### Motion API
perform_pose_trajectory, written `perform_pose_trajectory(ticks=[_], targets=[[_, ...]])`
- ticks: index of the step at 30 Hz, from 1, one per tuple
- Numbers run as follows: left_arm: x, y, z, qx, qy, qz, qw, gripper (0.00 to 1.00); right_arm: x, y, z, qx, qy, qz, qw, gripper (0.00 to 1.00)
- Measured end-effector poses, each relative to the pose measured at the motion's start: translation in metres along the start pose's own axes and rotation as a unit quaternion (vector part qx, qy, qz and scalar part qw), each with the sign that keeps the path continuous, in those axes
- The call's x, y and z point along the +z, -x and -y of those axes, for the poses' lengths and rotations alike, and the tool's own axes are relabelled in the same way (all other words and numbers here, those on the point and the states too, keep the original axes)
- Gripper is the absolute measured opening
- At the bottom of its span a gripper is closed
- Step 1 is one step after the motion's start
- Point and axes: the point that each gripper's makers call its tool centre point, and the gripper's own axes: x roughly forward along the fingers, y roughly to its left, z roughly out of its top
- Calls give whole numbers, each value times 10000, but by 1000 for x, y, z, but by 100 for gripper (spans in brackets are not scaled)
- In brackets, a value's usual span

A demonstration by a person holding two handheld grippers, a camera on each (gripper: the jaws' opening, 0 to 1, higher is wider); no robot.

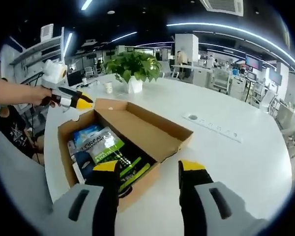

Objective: Operate the shoe box by opening the lid, removing the specified soft item, and placing it in the target area until the item is outside and the box remains undamaged.

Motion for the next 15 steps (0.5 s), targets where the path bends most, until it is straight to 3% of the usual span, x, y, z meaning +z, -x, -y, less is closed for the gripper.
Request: perform_pose_trajectory(ticks=[4, 8, 15], targets=[[-2, 3, 15, -261, -71, 5, 9996, 24, -7, 4, -7, 110, -9, -57, 9999, 50], [-8, 4, 40, -832, 269, -122, 9961, 24, -11, 6, -13, 198, -4, -91, 9998, 54], [-20, 4, 66, -1246, 258, -312, 9914, 25, -15, 10, -21, 315, 21, -96, 9995, 60]])
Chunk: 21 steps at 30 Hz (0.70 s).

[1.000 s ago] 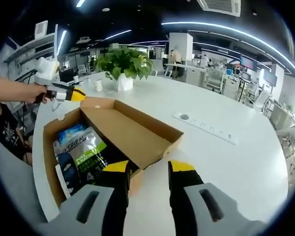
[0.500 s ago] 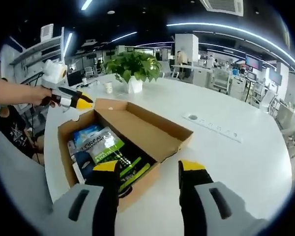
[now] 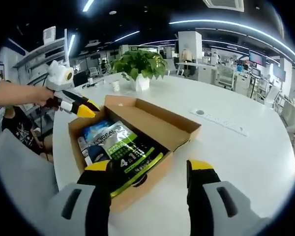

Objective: Operate the shoe box by opening the lid, removing the specified soft item, and placing it in the target area until the item is outside and the box remains undamaged.

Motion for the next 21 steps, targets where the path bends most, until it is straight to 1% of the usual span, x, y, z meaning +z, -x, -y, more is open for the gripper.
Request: perform_pose_trajectory(ticks=[1, 3, 6, 9, 12, 15, 16, 21], targets=[[-3, -1, 5, -99, 12, -58, 9999, 26, -1, 1, -1, 15, 13, -1, 10000, 61], [-7, -3, 10, -201, 9, -126, 9997, 26, -2, 2, -3, 38, 23, -12, 10000, 62], [-13, -6, 20, -404, 125, -218, 9989, 27, -4, 4, -7, 72, -3, 8, 10000, 64], [-24, -9, 32, -678, 179, -447, 9965, 30, -7, 5, -9, 106, 8, -24, 9999, 65], [-29, -12, 36, -736, 186, -533, 9957, 32, -8, 6, -10, 102, -13, -25, 9999, 65], [-34, -14, 37, -729, 108, -654, 9951, 31, -9, 7, -12, 103, -37, -31, 9999, 65], [-36, -15, 38, -764, 143, -714, 9944, 31, -10, 7, -13, 107, -42, -29, 9999, 65], [-42, -18, 39, -856, 360, -839, 9921, 30, -12, 7, -19, 144, -43, -52, 9999, 64]])
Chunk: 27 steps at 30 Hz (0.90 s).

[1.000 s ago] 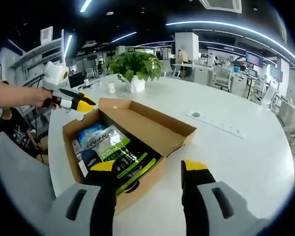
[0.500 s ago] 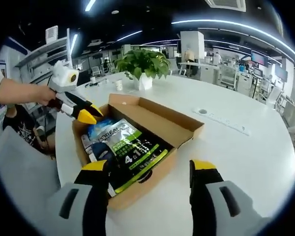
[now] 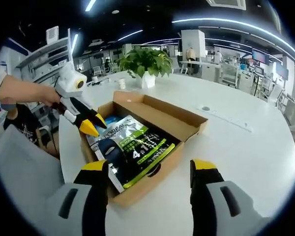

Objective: Operate the shoe box by opening the lid, removing the specified soft item, and placing it in the target area until the item is outside and the box remains undamaged.

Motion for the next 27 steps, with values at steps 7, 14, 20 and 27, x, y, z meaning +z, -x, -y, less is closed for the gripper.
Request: perform_pose_trajectory(ticks=[7, 14, 20, 27], targets=[[-6, -6, 4, -160, 310, -112, 9993, 25, -2, 1, -5, 44, -21, -9, 10000, 62], [-11, -15, 11, -364, 680, -258, 9967, 13, -6, 2, -11, 99, -60, -28, 9999, 61], [-10, -16, 15, -580, 1222, -162, 9907, 10, -12, 1, -17, 134, -242, -128, 9995, 57], [-9, -12, 14, -571, 1325, -59, 9895, 0, -16, -3, -23, 233, -421, -152, 9987, 52]])
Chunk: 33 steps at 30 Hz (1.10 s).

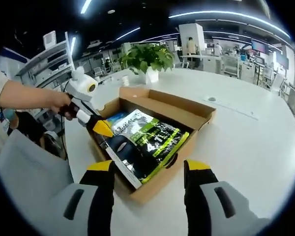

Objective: Operate the shoe box by opening the lid, removing the specified soft item, and placing it in the target area until the item is outside and the box remains undamaged.

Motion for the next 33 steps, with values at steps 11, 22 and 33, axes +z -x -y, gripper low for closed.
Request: perform_pose_trajectory(ticks=[11, 22, 33], targets=[[-2, 15, -9, 156, 27, 100, 9998, 0, 12, -16, -15, 349, -147, 76, 9993, 43], [-2, 28, -29, 500, 100, 139, 9986, 0, 6, -45, -20, 323, -509, -379, 9975, 30], [-3, 28, -37, 655, -41, 96, 9978, 0, 3, -62, -26, 393, -418, -597, 9966, 27]])
